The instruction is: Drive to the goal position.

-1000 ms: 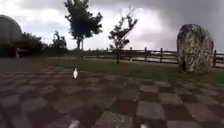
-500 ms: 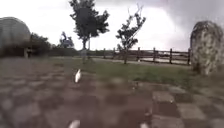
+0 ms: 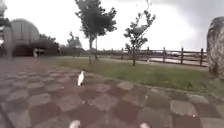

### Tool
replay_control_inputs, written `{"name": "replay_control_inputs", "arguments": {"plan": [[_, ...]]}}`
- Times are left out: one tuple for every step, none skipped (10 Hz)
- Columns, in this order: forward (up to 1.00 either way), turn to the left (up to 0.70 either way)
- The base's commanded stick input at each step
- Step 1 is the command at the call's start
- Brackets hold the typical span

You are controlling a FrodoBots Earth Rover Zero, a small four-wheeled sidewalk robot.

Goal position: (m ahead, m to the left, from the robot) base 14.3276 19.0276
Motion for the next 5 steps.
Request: {"name": "replay_control_inputs", "arguments": {"plan": [[0.70, 0.27], [0.70, 0.27], [0.70, 0.27], [0.70, 0.27], [0.70, 0.27]]}}
